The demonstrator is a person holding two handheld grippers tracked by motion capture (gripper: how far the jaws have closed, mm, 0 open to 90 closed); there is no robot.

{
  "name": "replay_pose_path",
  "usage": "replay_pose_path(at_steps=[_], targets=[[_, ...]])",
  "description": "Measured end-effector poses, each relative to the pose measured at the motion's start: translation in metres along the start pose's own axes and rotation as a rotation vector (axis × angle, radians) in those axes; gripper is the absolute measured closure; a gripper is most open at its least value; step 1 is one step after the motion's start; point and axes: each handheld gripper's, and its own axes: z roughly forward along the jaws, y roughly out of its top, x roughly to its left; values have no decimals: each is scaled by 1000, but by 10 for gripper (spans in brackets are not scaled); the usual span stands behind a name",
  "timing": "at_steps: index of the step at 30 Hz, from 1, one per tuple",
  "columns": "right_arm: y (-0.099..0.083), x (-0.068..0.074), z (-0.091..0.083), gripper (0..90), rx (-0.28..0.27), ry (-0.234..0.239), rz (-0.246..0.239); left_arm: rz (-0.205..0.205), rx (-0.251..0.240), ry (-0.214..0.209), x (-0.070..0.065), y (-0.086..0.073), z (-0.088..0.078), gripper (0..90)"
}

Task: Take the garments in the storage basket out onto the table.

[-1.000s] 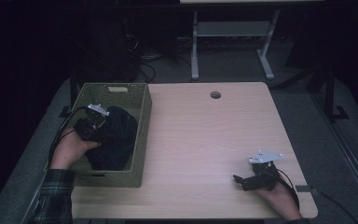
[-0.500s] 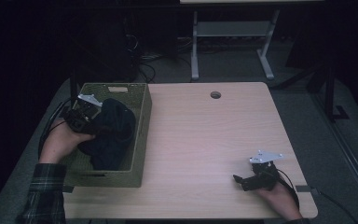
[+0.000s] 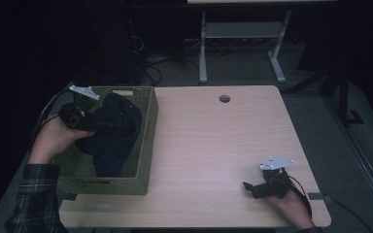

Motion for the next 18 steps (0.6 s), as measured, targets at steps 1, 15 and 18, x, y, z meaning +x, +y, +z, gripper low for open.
replay_pose_path(at_steps=[1, 15, 18], targets=[[0, 0, 0, 23, 0, 0, 0, 1, -6, -2, -1, 2, -2, 765], [0, 0, 0, 23, 0, 0, 0, 42, -70, -47, -12, 22, -29, 765], [0, 0, 0, 23, 0, 0, 0, 45, -81, -52, -14, 25, -31, 765]])
